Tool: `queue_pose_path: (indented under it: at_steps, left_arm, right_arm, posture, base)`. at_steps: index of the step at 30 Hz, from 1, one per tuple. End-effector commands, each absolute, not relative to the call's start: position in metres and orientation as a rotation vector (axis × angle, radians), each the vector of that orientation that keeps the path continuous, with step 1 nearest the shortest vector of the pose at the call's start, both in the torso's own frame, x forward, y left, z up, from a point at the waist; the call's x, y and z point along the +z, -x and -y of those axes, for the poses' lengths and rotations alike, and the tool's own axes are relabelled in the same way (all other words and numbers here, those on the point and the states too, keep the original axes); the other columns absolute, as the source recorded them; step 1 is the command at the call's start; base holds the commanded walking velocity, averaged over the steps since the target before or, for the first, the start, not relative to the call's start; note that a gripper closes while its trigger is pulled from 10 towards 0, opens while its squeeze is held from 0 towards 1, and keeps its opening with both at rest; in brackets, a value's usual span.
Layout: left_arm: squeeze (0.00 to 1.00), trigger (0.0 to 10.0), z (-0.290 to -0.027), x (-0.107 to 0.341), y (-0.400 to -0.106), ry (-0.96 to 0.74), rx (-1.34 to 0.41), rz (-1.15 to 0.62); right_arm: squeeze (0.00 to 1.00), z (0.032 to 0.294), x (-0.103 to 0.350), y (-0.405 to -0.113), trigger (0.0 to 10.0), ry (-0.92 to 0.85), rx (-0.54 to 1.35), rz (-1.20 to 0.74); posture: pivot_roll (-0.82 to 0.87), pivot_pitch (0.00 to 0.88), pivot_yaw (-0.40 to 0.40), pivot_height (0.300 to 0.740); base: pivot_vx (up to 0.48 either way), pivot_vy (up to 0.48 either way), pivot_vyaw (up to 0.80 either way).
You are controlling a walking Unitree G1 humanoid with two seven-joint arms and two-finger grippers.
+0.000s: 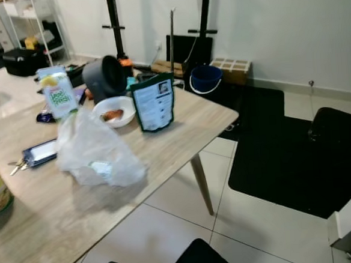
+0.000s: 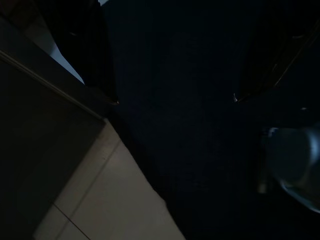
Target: Restocking fridge
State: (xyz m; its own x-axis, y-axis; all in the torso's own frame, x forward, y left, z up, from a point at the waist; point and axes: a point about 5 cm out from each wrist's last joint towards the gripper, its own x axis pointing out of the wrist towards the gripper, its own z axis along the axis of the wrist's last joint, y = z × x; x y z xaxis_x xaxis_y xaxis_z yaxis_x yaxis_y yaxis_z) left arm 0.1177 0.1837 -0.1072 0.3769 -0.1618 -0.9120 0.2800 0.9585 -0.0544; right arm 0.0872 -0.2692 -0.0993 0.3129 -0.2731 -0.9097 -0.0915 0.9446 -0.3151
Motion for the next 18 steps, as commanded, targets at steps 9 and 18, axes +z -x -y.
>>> queue_pose_path:
  at_steps: [9,18]
  left_arm:
    - [0.0,10.0,-0.1844,-0.1156,-0.088,-0.102,-0.296,-1.271]
    - [0.0,10.0,-0.1832,-0.1156,-0.0886,-0.103,-0.301,-1.27]
  right_arm:
    - [0.0,0.2636,-0.1018,-0.0849,10.0,0.315,-0.124,-1.27]
    - [0.0,0.2648,-0.1019,-0.0827,10.0,0.317,-0.13,-1.28]
  posture:
    - [0.07,0.0,-0.022,0.74]
    - [0.07,0.0,-0.022,0.74]
  base:
    - [0.0,0.0,-0.18]
    - [0.0,0.0,-0.79]
